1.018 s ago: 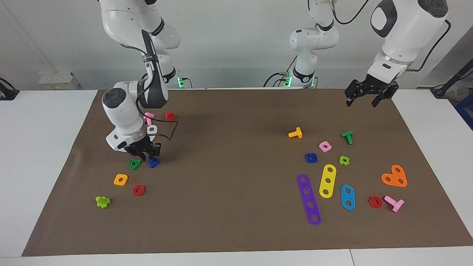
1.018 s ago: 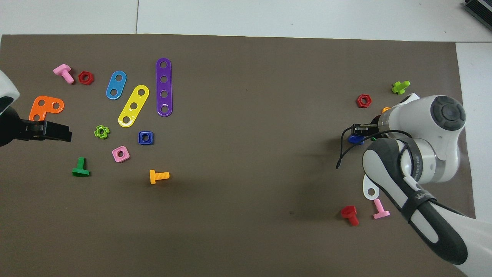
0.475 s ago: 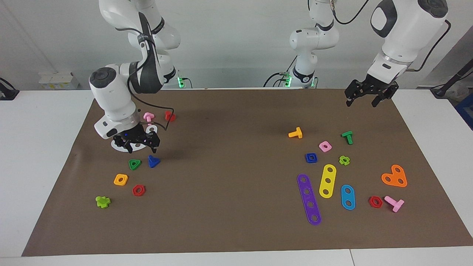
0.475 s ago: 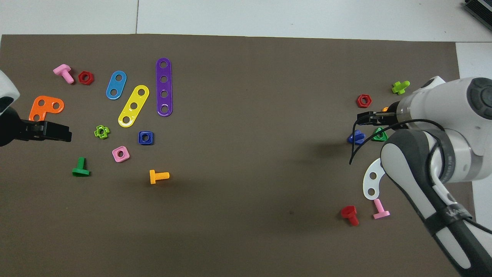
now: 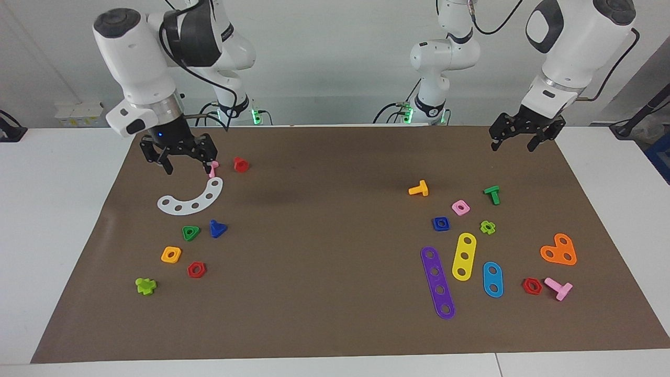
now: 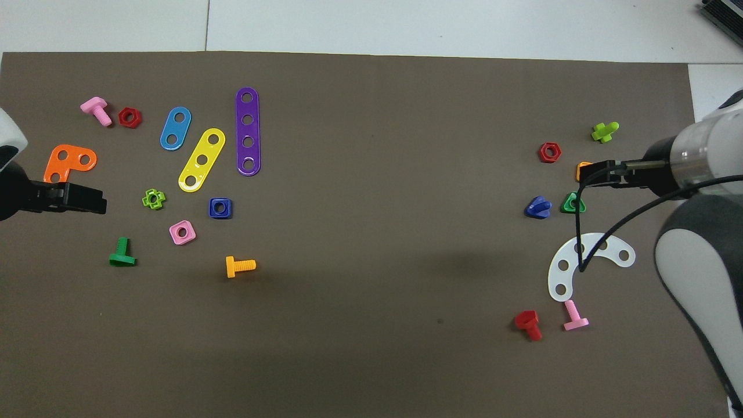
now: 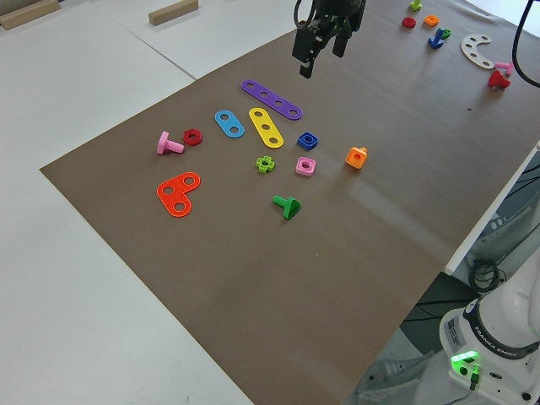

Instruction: Unscrew and place screws in storage area

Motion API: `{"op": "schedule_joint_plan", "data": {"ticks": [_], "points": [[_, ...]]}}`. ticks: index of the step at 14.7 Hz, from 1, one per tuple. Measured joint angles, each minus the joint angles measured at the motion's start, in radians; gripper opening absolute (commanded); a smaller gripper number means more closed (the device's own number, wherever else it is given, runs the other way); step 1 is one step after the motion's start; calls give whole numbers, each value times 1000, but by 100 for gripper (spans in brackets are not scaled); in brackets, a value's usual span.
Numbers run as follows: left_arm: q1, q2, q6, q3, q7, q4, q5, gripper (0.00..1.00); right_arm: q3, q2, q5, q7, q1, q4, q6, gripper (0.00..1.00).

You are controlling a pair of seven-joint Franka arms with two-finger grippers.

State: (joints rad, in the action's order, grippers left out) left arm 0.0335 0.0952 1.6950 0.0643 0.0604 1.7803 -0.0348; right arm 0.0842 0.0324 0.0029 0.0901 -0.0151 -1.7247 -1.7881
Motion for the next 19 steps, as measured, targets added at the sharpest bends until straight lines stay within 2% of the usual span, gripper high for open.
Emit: {"op": "schedule_joint_plan", "data": {"ticks": [5,7,19], "points": [[0,0,0,0,0,0,0,100,0,-9,0,0,0,142,162,99],[0,0,0,0,0,0,0,100,1,-20,1,0,2,168,189,99],[0,0,1,0,0,0,0,100,1,-35,1,0,16,157,202,100]]}}
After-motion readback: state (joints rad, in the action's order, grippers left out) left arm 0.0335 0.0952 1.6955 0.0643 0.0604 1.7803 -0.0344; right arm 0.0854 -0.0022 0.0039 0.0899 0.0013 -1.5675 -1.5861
